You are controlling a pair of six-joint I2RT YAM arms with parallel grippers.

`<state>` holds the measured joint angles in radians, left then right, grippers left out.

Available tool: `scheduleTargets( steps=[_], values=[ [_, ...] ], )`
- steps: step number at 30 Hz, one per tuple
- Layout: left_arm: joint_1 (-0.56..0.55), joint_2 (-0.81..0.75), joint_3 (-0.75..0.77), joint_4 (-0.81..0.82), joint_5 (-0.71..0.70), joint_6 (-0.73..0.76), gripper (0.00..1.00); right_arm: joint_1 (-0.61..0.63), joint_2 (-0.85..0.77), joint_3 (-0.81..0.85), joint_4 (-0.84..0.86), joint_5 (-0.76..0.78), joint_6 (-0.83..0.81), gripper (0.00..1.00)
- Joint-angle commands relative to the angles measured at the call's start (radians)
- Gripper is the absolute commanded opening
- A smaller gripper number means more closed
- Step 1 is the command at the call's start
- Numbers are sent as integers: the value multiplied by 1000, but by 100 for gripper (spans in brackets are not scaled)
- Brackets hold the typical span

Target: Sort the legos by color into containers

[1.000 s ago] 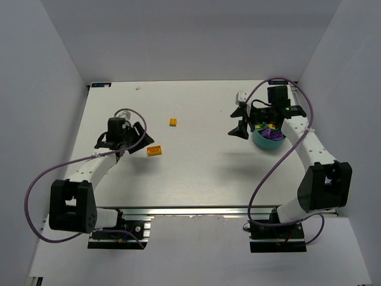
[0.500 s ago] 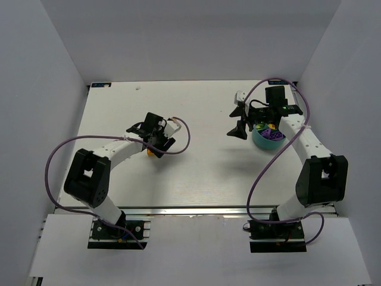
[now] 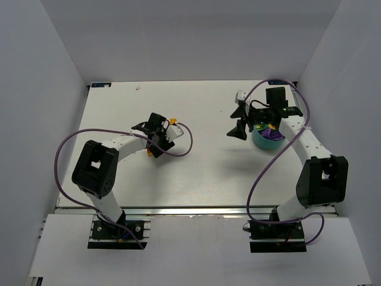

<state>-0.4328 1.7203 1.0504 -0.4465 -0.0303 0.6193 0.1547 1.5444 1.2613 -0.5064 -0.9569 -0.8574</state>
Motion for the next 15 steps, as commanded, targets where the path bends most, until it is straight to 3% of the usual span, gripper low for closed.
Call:
scheduleTargets(
  steps=[1, 3, 8, 10, 11, 15],
  values=[
    [11, 19, 11, 2, 62, 39, 63, 5, 22, 53, 51, -17, 85, 89],
    [17, 28, 3, 9, 78, 40, 58, 19, 39, 62, 74, 1, 119, 89],
    [37, 27, 11, 46, 81, -18, 18, 74, 63, 82, 144, 79, 190, 89],
    [45, 3, 22, 69, 90, -70, 10, 114, 80, 84, 208, 171, 245, 89],
    [48, -8, 26, 77, 93, -96, 1, 130, 92, 75, 254, 223, 282, 89],
    [75, -80, 43, 97, 139, -237, 0, 253, 183, 114, 390, 452, 371, 89]
  ],
)
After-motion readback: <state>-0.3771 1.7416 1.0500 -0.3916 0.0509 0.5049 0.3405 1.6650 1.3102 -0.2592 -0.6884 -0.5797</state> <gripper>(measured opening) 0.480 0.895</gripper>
